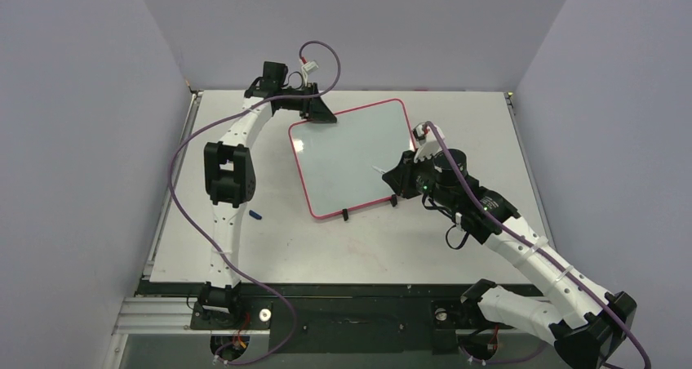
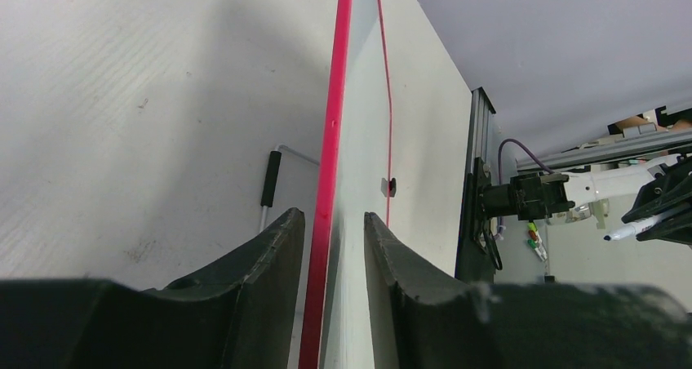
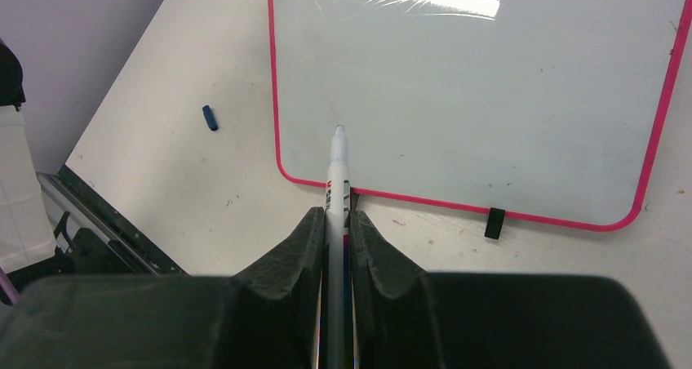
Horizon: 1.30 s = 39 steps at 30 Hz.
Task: Write a sentence on the whiteboard
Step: Hold the whiteboard on the whiteboard stand.
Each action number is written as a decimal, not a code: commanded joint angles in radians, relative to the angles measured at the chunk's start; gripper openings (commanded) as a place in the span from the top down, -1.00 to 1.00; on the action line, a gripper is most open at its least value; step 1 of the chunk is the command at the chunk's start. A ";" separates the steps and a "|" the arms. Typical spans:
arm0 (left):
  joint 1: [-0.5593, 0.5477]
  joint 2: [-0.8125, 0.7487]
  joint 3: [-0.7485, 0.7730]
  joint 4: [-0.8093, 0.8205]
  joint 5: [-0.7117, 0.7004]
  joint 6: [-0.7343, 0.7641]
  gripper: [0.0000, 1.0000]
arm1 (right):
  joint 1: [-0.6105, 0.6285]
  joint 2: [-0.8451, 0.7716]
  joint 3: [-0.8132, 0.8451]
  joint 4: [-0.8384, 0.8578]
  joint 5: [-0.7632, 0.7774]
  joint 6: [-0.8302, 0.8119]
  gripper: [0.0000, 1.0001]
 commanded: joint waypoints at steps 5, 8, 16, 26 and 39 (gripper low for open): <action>-0.008 -0.010 0.011 0.014 0.017 0.020 0.73 | 0.014 -0.003 0.045 0.014 0.019 -0.016 1.00; -0.013 -0.023 0.008 -0.002 0.006 0.048 0.93 | 0.017 -0.001 0.049 0.009 0.025 -0.016 1.00; -0.033 -0.075 -0.004 -0.101 -0.054 0.172 1.00 | 0.061 0.022 0.086 -0.017 0.072 -0.014 1.00; -0.047 -0.144 -0.045 -0.215 -0.125 0.335 1.00 | 0.148 0.087 0.176 -0.048 0.153 -0.013 1.00; -0.059 -0.262 -0.175 -0.101 -0.172 0.319 1.00 | 0.233 0.206 0.286 -0.055 0.256 -0.013 1.00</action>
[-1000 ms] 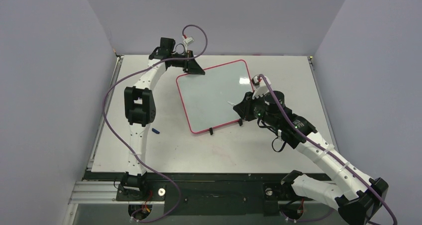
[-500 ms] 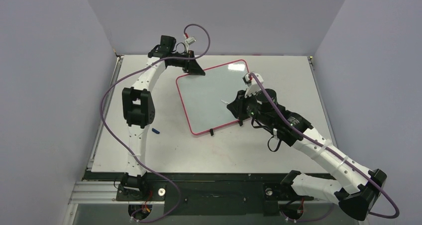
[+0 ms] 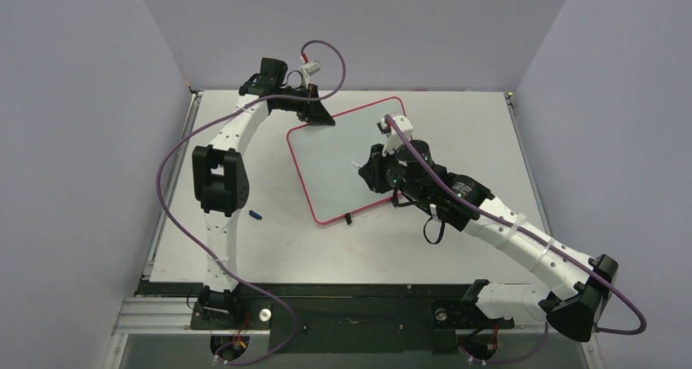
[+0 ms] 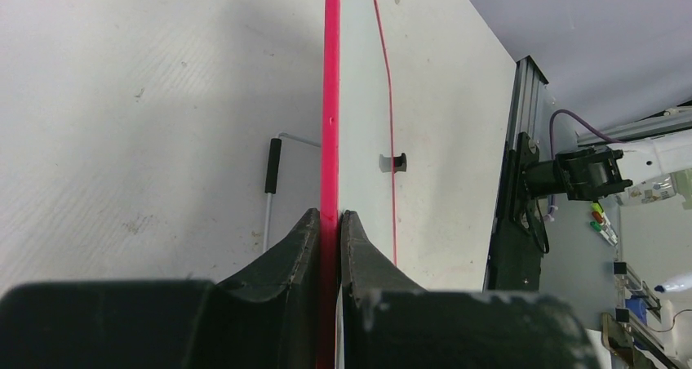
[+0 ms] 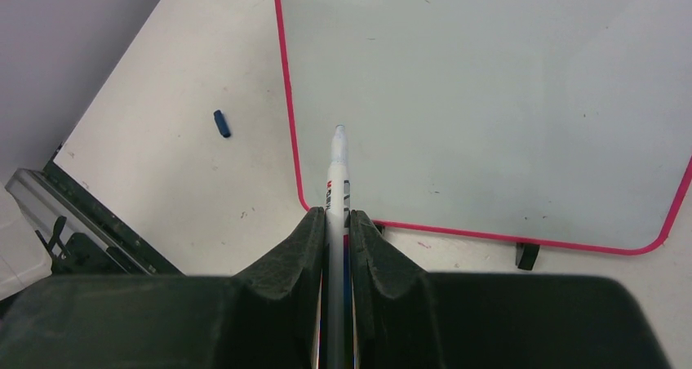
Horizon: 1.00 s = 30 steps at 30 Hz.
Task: Write a sentence on the whiteboard
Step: Hold the whiteboard on the whiteboard stand, then write a sentence on the whiteboard.
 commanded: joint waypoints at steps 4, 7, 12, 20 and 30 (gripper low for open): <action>-0.031 -0.076 -0.044 0.031 -0.075 0.089 1.00 | 0.073 0.090 0.136 0.012 0.110 -0.014 1.00; -0.032 -0.074 -0.052 0.035 -0.073 0.088 1.00 | 0.101 0.154 0.180 0.003 0.164 -0.019 1.00; -0.031 -0.086 -0.077 0.053 -0.079 0.087 1.00 | 0.124 0.256 0.254 0.006 0.210 0.004 1.00; -0.030 -0.105 -0.095 0.064 -0.098 0.085 1.00 | 0.122 0.404 0.343 0.040 0.190 -0.014 1.00; -0.031 -0.118 -0.101 0.063 -0.097 0.083 1.00 | 0.088 0.532 0.438 0.048 0.146 -0.014 1.00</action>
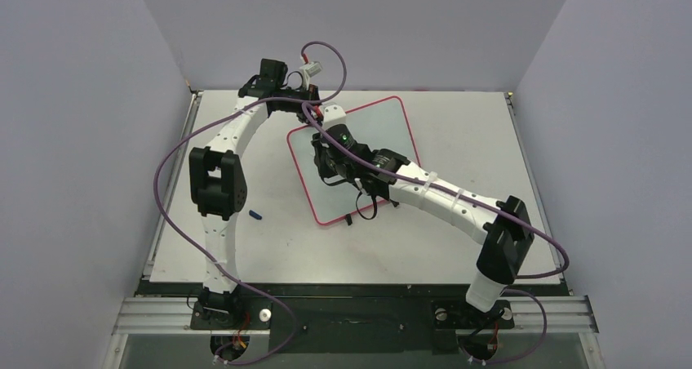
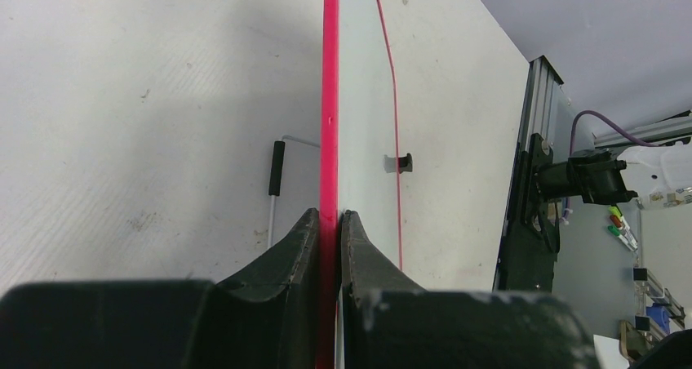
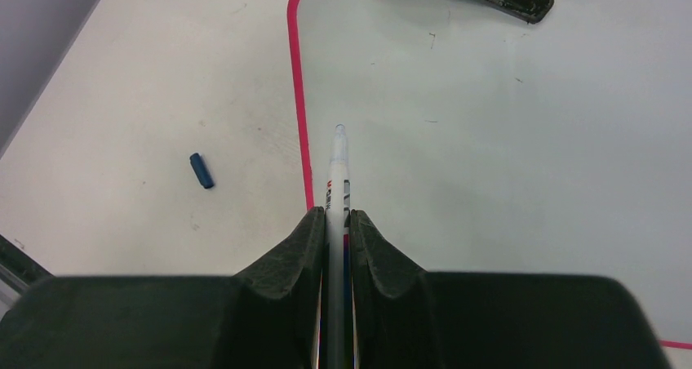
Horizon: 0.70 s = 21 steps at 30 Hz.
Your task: Write a sentence on the whiteboard
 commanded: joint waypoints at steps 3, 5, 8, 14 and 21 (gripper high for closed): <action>-0.020 -0.054 -0.012 0.000 -0.057 0.088 1.00 | -0.034 0.036 0.068 0.040 -0.021 -0.004 1.00; -0.020 -0.056 -0.015 0.001 -0.063 0.088 1.00 | -0.040 0.048 0.076 0.041 -0.025 -0.005 1.00; -0.020 -0.057 -0.014 0.003 -0.071 0.086 1.00 | -0.050 0.063 0.089 0.041 -0.030 -0.005 1.00; -0.019 -0.064 -0.021 0.012 -0.070 0.089 1.00 | -0.058 0.097 0.116 0.042 -0.042 -0.006 1.00; -0.019 -0.073 -0.032 0.022 -0.070 0.087 1.00 | -0.068 0.138 0.152 0.042 -0.048 -0.004 1.00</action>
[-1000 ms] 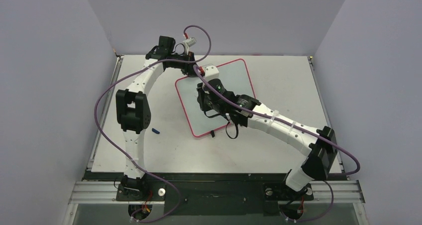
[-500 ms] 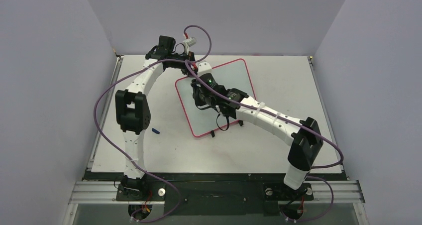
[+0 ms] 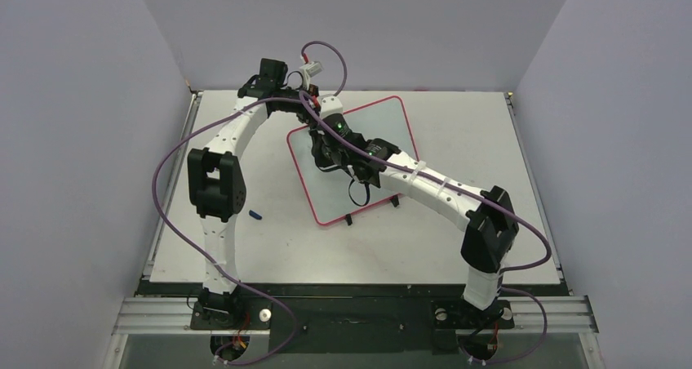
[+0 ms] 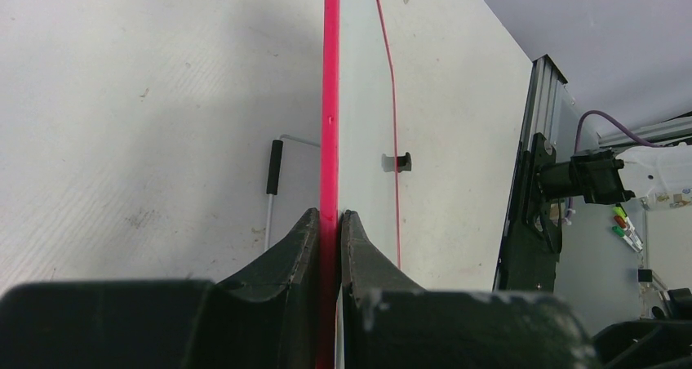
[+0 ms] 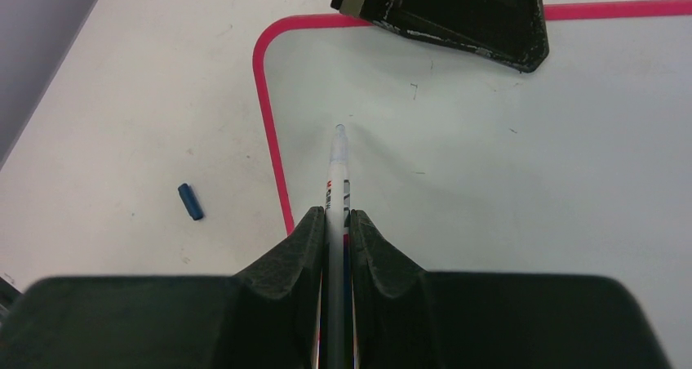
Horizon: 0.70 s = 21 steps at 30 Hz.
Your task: Write a sentence on the whiteboard
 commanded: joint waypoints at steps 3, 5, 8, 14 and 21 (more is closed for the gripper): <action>-0.016 -0.049 -0.012 0.022 -0.054 0.086 1.00 | -0.016 0.042 0.073 0.030 -0.007 -0.002 1.00; -0.015 -0.049 -0.012 0.022 -0.053 0.086 1.00 | -0.021 0.051 0.079 0.028 -0.010 0.002 1.00; -0.016 -0.050 -0.013 0.023 -0.052 0.086 1.00 | -0.025 0.059 0.083 0.031 -0.009 0.005 1.00; -0.015 -0.049 -0.013 0.025 -0.051 0.085 1.00 | -0.028 0.065 0.070 0.030 -0.009 0.005 1.00; -0.015 -0.052 -0.014 0.026 -0.051 0.085 1.00 | -0.026 0.054 0.017 0.033 -0.015 0.013 1.00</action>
